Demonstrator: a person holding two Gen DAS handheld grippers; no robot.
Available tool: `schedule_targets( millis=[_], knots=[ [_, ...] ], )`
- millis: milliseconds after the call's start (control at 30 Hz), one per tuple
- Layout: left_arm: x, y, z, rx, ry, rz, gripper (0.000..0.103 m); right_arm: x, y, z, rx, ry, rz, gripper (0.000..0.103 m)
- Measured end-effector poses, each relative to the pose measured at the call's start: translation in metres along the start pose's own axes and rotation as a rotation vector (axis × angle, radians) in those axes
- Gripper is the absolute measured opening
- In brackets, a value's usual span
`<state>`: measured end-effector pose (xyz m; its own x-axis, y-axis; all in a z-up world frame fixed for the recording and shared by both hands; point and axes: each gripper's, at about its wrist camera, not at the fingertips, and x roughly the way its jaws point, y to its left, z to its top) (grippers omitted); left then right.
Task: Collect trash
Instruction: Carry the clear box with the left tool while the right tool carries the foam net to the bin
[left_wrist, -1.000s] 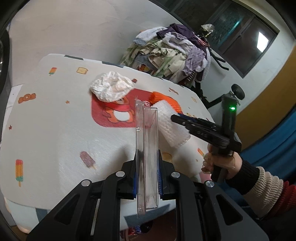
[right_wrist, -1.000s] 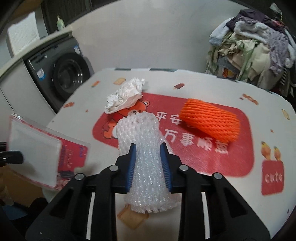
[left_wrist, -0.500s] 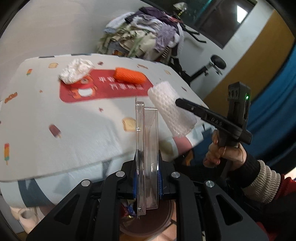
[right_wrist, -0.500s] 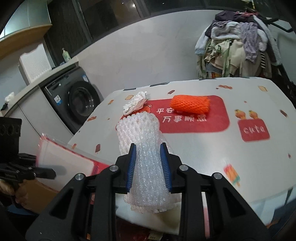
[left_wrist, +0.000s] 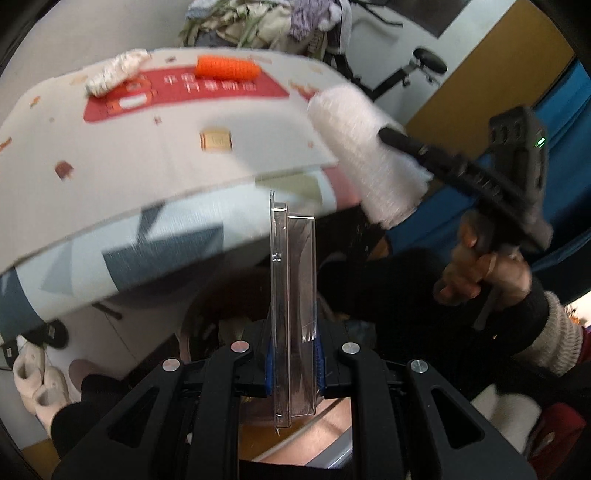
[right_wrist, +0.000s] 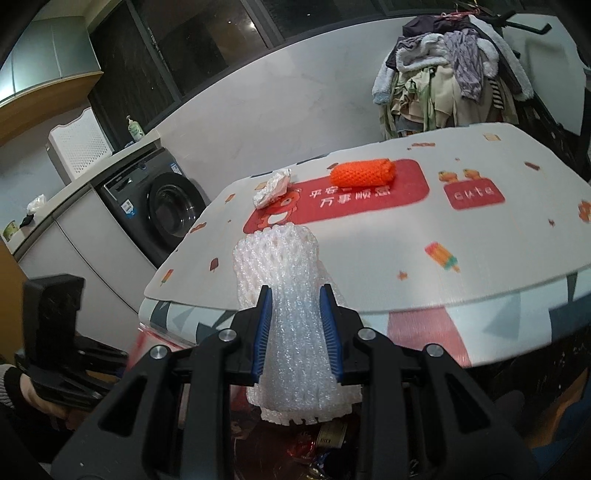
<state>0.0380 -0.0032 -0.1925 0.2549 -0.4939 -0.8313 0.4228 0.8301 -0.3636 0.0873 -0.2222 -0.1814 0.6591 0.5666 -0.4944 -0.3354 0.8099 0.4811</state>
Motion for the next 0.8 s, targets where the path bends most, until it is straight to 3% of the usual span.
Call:
schedule_targets(
  millis=[233,433,500,567,800],
  knots=[
    [0.052,0.006,-0.016,0.015,0.131,0.059,0.016,-0.003,-0.017,-0.028,0.065,0.041,0.001,0.029],
    [0.081,0.02,-0.023,0.008,0.173,0.122,0.016,0.004,-0.023,-0.044,0.088,0.079,-0.004,0.029],
    [0.084,0.024,-0.025,-0.006,0.18,0.114,0.025,0.008,-0.023,-0.047,0.09,0.091,-0.001,0.029],
    [0.084,0.026,-0.024,-0.012,0.169,0.115,0.055,0.012,-0.019,-0.05,0.076,0.105,-0.001,0.03],
    [0.058,0.021,-0.02,-0.007,0.026,0.111,0.073,0.024,-0.006,-0.062,0.031,0.164,0.008,0.03]
  ],
)
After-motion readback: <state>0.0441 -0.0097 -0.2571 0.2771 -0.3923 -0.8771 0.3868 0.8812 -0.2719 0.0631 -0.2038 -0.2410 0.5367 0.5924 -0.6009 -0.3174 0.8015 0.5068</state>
